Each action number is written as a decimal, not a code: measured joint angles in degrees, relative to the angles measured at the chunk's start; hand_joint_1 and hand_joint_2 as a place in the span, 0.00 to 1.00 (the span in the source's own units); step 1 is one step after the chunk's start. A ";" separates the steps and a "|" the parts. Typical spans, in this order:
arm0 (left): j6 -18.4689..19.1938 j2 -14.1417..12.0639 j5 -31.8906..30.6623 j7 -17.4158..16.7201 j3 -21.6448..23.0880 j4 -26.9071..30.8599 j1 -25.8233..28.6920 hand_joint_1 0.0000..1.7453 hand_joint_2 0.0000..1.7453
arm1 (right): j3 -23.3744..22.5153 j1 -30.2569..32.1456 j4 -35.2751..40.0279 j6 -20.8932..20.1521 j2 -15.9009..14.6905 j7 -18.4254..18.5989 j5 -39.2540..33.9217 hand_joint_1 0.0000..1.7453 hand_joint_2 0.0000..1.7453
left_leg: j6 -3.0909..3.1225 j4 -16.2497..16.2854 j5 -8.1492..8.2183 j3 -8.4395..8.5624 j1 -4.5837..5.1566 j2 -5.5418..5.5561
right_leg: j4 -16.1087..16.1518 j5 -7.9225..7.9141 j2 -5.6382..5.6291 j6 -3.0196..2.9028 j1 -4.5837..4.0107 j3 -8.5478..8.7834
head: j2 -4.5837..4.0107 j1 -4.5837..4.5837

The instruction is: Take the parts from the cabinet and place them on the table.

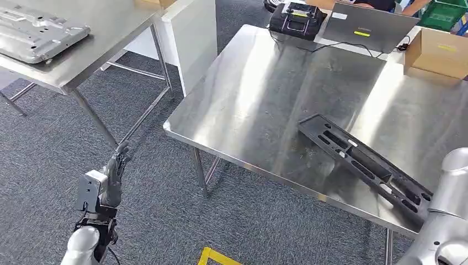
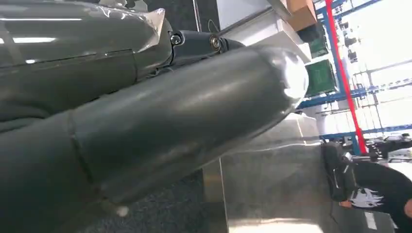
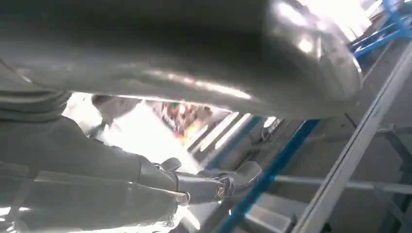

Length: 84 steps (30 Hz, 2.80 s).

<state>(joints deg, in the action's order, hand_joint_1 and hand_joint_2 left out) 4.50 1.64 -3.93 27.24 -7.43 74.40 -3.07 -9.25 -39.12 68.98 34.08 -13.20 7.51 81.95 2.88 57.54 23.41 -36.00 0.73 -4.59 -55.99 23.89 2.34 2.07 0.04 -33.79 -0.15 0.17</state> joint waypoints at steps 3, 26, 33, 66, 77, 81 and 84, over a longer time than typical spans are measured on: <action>-1.20 -0.02 0.83 0.59 -0.04 0.15 0.71 0.00 0.00 | 0.94 3.83 3.37 3.24 1.01 -8.23 -16.12 0.00 0.00 | -0.01 -0.01 0.01 0.00 -0.02 0.04 | 0.00 0.04 0.03 -0.02 -0.02 0.03 | 0.00 0.00; 8.70 13.58 -3.78 0.88 -23.59 11.87 15.17 0.00 0.00 | 24.28 50.86 36.76 -10.02 18.86 -36.95 -52.81 0.00 0.00 | 1.94 -0.88 -0.29 0.24 0.18 0.58 | -14.26 10.11 -1.71 -0.54 0.79 -4.26 | 0.00 -0.09; 6.32 16.83 -1.90 1.77 -28.42 15.50 16.97 0.00 0.00 | 26.27 51.51 35.71 -11.96 19.26 -35.68 -49.84 0.00 0.00 | 0.48 -0.61 -2.56 -1.67 0.47 1.07 | 0.05 6.51 -1.25 1.00 0.55 8.22 | 0.00 0.02; -4.83 18.82 7.25 0.75 -26.51 14.37 20.98 0.00 0.00 | 26.01 42.92 7.03 -16.01 21.14 -30.62 -57.04 0.00 0.00 | -0.38 -1.15 -3.04 -0.47 0.04 3.36 | 2.10 7.38 -2.46 -0.27 -0.08 9.80 | 0.00 0.11; -22.02 13.25 -11.98 -2.15 -48.55 -27.14 5.85 0.00 0.00 | 13.66 30.66 -38.50 -6.52 21.88 -13.32 -59.85 0.00 0.00 | -3.59 6.02 2.99 4.34 -2.09 4.68 | 0.45 0.91 -1.96 -1.47 0.74 2.04 | 0.00 0.59; -28.33 9.70 -15.17 -11.25 -52.07 -42.19 2.86 0.00 0.00 | 10.23 31.50 -46.41 -5.75 20.68 -7.59 -59.41 0.00 0.00 | -2.51 -0.65 5.69 7.87 -1.28 5.67 | -0.28 -0.32 -1.97 0.27 0.61 0.92 | 0.00 0.57; -33.99 9.07 -17.75 -21.71 -52.76 -49.36 1.33 0.00 0.00 | 9.00 33.28 -50.58 -5.88 19.63 -2.44 -58.54 0.00 0.00 | -0.11 -1.42 3.82 6.10 -1.28 4.86 | -2.02 1.41 -2.24 0.69 0.73 -0.69 | 0.00 0.46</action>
<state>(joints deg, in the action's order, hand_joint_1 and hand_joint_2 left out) -29.49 10.71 -21.68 5.52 -60.19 25.04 -1.74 -0.24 -5.84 18.40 28.20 6.42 5.08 23.41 2.77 56.12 27.23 -29.90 -0.55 0.27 -58.01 25.30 0.10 2.76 0.77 -34.48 -0.15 0.63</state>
